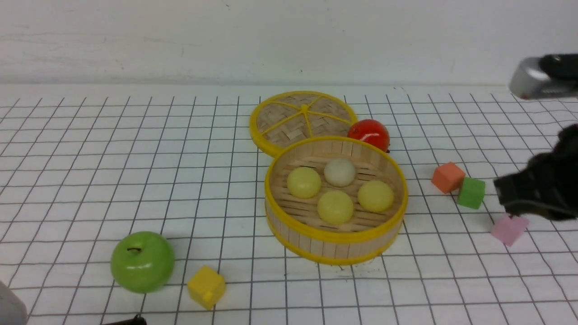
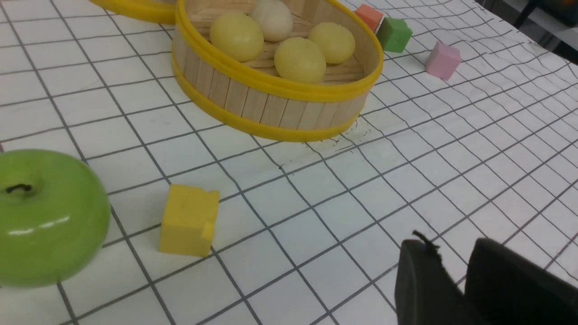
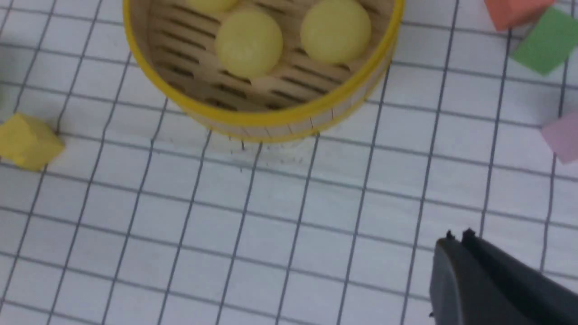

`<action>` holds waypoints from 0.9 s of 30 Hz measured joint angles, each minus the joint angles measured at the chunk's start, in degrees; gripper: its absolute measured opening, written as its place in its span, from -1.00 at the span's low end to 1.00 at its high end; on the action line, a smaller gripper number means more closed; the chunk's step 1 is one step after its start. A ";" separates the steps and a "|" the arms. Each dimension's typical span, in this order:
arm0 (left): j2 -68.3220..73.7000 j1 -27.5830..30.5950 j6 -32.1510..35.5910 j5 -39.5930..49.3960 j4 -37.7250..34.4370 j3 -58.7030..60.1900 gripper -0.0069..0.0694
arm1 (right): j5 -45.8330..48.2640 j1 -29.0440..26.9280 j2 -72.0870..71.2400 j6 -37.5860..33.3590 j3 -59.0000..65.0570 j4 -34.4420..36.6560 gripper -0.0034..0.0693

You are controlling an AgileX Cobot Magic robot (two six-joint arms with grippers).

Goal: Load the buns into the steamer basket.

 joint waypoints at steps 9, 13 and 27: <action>0.00 0.00 0.00 0.00 0.00 0.00 -0.39 | 10.15 0.00 -4.89 0.15 1.17 -0.26 -0.96; 0.00 0.00 0.00 0.00 0.00 0.00 -0.38 | 4.13 -3.51 -11.51 -0.46 6.19 -0.08 -0.96; 0.00 0.00 0.00 0.00 0.00 0.00 -0.36 | -31.36 -16.58 -62.31 -5.68 58.48 -0.25 -0.95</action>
